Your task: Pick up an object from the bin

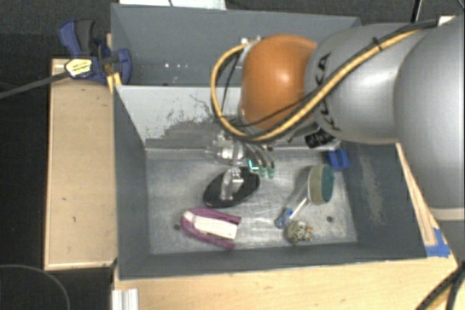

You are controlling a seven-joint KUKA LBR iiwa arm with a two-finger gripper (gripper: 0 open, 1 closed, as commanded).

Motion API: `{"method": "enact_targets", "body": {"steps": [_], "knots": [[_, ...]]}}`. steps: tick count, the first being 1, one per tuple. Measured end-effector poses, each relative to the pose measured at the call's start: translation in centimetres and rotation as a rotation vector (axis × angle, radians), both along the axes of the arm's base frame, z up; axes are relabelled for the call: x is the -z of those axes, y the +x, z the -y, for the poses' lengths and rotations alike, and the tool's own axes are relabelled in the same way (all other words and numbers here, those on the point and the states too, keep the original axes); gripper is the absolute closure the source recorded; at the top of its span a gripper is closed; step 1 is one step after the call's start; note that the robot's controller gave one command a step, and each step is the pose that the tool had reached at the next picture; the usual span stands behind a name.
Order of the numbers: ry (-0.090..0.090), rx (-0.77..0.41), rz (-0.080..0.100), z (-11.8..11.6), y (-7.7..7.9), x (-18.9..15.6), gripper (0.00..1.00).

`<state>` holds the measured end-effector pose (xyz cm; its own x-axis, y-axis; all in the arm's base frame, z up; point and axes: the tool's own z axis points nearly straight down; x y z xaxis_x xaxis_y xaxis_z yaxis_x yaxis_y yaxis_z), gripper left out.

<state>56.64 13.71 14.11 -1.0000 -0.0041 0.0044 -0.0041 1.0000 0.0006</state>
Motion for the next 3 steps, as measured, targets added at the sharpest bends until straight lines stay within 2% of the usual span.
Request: {"method": "enact_targets", "body": {"steps": [1,2,3], "knots": [[0.005,0.112,0.019,7.0,0.9,4.6,0.0],[0.005,0.119,0.019,7.3,1.0,4.4,1.0],[0.002,0.156,0.014,4.2,-0.4,-13.4,1.0]]}}
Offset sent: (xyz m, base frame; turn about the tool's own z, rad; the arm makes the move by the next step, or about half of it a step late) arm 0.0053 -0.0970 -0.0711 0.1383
